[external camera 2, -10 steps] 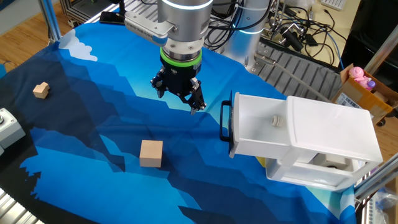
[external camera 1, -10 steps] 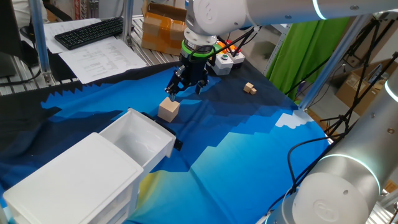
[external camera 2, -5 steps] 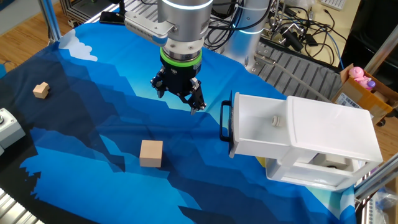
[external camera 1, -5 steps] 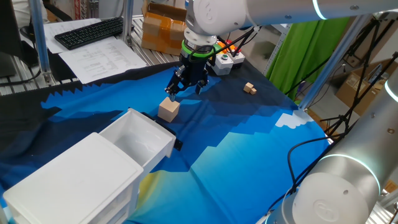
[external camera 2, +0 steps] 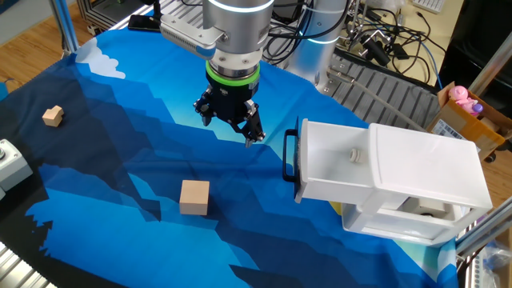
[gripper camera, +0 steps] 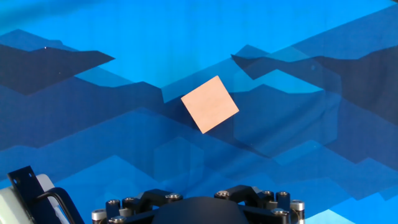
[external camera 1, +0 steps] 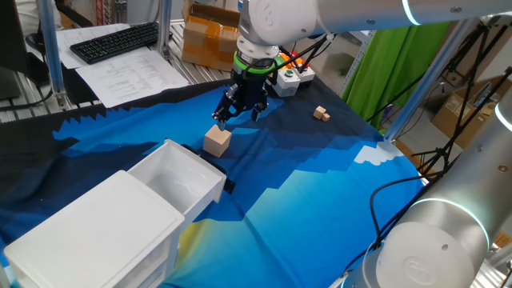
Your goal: Put things in the drawer
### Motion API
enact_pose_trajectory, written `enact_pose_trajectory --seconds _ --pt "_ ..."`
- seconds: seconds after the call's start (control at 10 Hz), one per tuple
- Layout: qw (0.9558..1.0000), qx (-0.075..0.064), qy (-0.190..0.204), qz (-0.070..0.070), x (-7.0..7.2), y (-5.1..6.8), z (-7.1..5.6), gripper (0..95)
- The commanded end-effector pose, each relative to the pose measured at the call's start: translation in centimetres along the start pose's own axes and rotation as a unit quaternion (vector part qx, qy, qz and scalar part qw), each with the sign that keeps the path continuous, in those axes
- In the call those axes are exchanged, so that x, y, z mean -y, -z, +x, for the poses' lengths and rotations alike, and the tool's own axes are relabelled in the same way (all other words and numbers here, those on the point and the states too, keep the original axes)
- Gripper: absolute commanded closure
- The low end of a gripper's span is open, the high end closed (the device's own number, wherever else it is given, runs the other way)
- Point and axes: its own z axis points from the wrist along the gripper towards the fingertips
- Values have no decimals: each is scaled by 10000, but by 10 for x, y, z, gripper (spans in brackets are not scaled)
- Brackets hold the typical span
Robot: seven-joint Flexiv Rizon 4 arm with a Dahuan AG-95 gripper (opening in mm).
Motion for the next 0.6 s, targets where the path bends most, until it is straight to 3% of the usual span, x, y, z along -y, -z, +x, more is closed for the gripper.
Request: enact_pose_trajectory --seconds 0.1,0.2,0.6 --pt "10000 -3 0 0 0 0 0 0" --pt "9922 318 278 -1171 0 -1 1 950" --pt "9920 348 348 -1160 -3 -7 11 950"
